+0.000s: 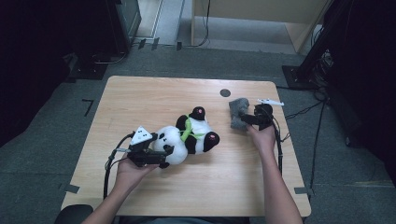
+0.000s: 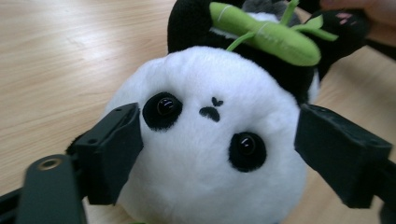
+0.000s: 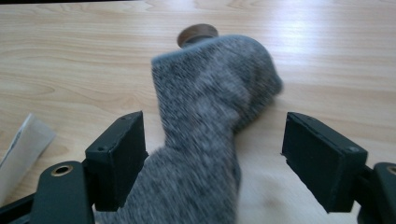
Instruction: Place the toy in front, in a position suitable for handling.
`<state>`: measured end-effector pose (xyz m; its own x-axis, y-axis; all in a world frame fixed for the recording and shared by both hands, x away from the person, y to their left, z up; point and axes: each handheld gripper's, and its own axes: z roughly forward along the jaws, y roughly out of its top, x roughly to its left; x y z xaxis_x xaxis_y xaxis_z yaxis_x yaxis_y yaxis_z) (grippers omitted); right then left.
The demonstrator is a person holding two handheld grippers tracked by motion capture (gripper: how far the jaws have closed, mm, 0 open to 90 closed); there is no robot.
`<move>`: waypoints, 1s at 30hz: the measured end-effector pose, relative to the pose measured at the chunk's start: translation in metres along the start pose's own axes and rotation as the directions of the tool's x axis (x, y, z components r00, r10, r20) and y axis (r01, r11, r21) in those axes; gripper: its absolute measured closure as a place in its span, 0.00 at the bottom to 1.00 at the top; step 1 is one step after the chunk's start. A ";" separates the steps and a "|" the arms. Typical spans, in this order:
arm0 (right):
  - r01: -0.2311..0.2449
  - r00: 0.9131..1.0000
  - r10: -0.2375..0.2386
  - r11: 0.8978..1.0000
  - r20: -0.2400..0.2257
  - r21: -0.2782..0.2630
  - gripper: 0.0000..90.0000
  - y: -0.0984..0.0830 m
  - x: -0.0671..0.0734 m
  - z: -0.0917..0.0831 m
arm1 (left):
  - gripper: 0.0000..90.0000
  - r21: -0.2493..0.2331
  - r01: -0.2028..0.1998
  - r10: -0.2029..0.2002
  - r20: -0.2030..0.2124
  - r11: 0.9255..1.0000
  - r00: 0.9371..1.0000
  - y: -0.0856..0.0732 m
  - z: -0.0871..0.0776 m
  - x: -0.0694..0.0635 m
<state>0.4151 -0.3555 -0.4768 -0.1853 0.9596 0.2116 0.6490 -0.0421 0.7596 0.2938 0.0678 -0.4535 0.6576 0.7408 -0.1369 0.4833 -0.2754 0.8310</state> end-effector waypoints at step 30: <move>0.110 0.994 -0.113 0.981 0.009 0.159 0.50 -0.015 0.011 0.038 | 0.15 -0.006 -0.081 0.081 0.146 0.997 0.986 -0.010 0.031 0.046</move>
<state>0.4308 -0.3339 -0.5091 -0.2507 0.9608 0.1186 0.7339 0.1088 0.6705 0.3369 0.0857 -0.4848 0.7715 0.6192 -0.1465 0.4252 -0.3303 0.8427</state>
